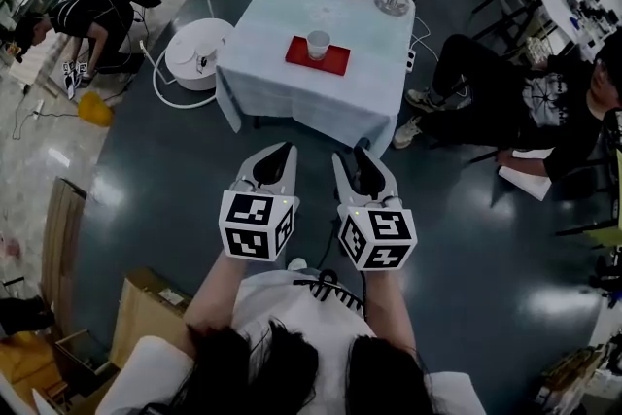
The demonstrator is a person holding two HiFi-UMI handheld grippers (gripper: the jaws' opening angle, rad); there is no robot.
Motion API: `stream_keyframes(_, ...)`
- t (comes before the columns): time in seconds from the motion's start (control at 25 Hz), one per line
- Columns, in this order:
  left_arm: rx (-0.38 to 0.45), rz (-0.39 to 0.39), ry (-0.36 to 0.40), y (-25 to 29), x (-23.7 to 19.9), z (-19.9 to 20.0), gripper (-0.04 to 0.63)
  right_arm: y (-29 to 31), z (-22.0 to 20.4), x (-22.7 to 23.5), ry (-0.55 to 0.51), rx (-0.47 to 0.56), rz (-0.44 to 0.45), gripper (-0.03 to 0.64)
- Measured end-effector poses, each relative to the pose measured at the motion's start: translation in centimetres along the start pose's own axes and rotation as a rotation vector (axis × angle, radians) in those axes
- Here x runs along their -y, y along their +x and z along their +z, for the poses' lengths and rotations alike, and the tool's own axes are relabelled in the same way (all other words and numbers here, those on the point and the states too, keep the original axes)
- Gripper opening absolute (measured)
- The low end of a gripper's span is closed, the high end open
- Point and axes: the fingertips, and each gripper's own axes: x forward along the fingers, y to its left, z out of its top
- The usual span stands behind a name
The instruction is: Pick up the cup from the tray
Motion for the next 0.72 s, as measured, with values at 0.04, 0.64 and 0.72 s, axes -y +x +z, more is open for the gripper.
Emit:
stream_keyframes(0.04,0.000,-0.001,0.002,0.5,-0.5,0.2,0.000,0.7,0.2,0.3,0.005,0.003,-0.009,0.167)
stream_keyframes(0.64,-0.022,-0.033,0.007,9.7,-7.0,5.9,0.000,11.1,4.1,2.6,-0.010,-0.044,-0.049,0.224)
stream_keyframes(0.72,-0.034,-0.039,0.014,11.0,-8.2,6.5,0.001,12.8,4.8,2.6,-0.015,-0.046,-0.051,0.235)
